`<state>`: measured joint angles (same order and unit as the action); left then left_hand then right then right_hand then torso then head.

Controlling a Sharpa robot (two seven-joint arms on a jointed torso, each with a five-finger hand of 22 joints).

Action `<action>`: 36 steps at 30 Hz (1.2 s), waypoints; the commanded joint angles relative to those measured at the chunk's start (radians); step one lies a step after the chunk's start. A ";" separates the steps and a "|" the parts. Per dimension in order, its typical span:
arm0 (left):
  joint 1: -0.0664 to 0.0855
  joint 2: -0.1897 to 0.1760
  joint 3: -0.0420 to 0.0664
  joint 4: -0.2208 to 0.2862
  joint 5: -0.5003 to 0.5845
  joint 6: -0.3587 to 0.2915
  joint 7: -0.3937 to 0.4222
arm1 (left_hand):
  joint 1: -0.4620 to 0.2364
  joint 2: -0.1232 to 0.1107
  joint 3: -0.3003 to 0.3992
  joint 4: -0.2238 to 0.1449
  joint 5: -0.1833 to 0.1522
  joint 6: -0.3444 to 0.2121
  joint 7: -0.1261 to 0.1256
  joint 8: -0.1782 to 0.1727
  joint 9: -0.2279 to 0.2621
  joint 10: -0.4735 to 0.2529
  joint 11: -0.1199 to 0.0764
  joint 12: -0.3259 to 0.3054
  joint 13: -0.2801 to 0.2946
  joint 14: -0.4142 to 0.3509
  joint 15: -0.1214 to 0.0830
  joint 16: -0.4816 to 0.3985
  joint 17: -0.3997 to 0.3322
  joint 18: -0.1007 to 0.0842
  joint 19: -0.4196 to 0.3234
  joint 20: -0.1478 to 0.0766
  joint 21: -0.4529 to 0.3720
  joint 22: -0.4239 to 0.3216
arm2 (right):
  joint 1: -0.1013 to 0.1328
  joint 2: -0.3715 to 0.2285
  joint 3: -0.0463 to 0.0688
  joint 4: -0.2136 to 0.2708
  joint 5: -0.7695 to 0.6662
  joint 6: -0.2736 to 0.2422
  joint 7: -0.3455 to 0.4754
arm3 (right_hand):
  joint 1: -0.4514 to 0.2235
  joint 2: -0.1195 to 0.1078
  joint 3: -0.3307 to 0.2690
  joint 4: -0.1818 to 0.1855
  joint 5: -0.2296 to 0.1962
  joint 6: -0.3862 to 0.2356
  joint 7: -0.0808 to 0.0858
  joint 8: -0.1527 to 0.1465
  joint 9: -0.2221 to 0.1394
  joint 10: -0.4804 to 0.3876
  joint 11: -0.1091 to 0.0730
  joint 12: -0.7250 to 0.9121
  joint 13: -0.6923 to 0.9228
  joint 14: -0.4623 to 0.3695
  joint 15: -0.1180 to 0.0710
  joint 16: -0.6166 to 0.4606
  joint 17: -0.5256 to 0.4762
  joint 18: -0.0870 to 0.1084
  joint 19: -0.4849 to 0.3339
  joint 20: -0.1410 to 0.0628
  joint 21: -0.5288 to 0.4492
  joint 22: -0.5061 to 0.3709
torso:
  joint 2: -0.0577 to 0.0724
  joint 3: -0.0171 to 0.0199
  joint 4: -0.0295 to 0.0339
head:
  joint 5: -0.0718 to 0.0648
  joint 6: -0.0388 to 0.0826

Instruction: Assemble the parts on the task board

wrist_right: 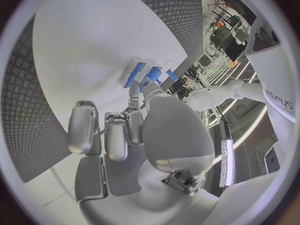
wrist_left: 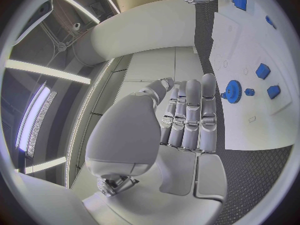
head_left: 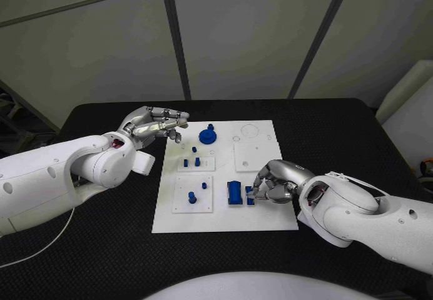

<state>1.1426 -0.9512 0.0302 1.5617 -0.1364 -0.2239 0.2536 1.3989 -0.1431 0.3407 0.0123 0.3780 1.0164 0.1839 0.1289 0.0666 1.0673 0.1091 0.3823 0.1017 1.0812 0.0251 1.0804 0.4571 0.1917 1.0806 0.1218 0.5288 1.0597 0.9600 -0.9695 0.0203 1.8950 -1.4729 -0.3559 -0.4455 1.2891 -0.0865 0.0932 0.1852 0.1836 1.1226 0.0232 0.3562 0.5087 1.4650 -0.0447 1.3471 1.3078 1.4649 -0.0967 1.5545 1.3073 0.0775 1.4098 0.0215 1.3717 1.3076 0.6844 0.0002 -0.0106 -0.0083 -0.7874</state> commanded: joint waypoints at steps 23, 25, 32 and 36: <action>0.001 0.007 0.001 0.000 0.001 0.011 0.006 | -0.009 0.003 -0.006 0.001 -0.004 -0.008 -0.002 0.002 0.000 -0.006 -0.003 0.001 0.001 -0.001 0.005 -0.003 -0.001 -0.009 0.000 0.007 -0.001 -0.001 | 0.003 0.107 0.002 -0.076 -0.031 -0.016 0.042 | 0.037 -0.007 -0.006 -0.021 -0.046 -0.004 0.002 0.009 0.001 0.015 0.003 0.010 0.115 0.100 0.000 0.002 0.236 -0.016 -0.005 -0.001 -0.005 0.025 | 0.002 -0.0005 -0.0002 | 0.003 0.001; 0.001 0.007 0.001 0.000 0.001 0.011 0.005 | -0.009 0.003 -0.006 0.001 -0.004 -0.008 -0.002 0.002 0.000 -0.006 -0.003 0.001 0.001 -0.001 0.005 -0.003 -0.001 -0.009 0.000 0.007 -0.001 -0.001 | 0.003 0.114 0.002 -0.083 -0.048 -0.007 0.028 | 0.044 -0.005 -0.005 -0.024 -0.048 -0.003 0.001 0.010 0.001 0.016 0.002 0.012 0.117 0.100 0.000 0.003 0.237 -0.016 -0.005 -0.001 -0.005 0.025 | 0.002 -0.0002 0.0001 | 0.004 0.001; 0.001 0.007 0.001 0.000 0.001 0.011 0.005 | -0.009 0.003 -0.006 0.001 -0.004 -0.008 -0.002 0.002 0.000 -0.006 -0.003 0.001 0.001 -0.001 0.005 -0.003 -0.001 -0.009 0.000 0.007 -0.001 -0.001 | 0.003 0.122 0.002 -0.087 -0.076 0.005 0.013 | 0.059 -0.005 -0.002 -0.034 -0.050 -0.004 0.000 0.010 0.000 0.016 0.001 0.012 0.118 0.100 -0.001 0.003 0.237 -0.016 -0.004 -0.002 -0.005 0.026 | 0.002 0.0003 0.0006 | 0.005 0.000; 0.001 0.007 0.001 -0.001 0.001 0.011 0.005 | -0.009 0.003 -0.006 0.001 -0.004 -0.008 -0.002 0.002 0.000 -0.006 -0.003 0.001 0.001 -0.001 0.005 -0.003 -0.001 -0.009 0.000 0.007 -0.001 -0.001 | 0.003 0.120 0.002 -0.082 -0.083 -0.013 0.019 | 0.062 -0.004 -0.002 -0.036 -0.050 -0.003 0.000 0.010 0.000 0.017 0.001 0.014 0.119 0.100 -0.001 0.003 0.237 -0.016 -0.004 -0.002 -0.005 0.026 | 0.001 0.0006 -0.0001 | 0.006 0.000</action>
<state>1.1426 -0.9453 0.0302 1.5606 -0.1363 -0.2234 0.2536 1.3989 -0.1431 0.3407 0.0123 0.3780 1.0164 0.1839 0.1289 0.0666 1.0674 0.1091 0.3823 0.1014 1.0813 0.0250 1.0804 0.4573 0.1916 1.0807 0.1218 0.5288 1.0598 0.9632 -0.8472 0.0233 1.8118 -1.5264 -0.3762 -0.4139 1.3428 -0.0892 0.0928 0.1544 0.1385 1.1230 0.0235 0.3630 0.5104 1.4650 -0.0447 1.3556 1.3078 1.4649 -0.0966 1.5544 1.3080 0.0774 1.4098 0.0214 1.3719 1.3074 0.6862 0.0004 -0.0101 -0.0031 -0.7874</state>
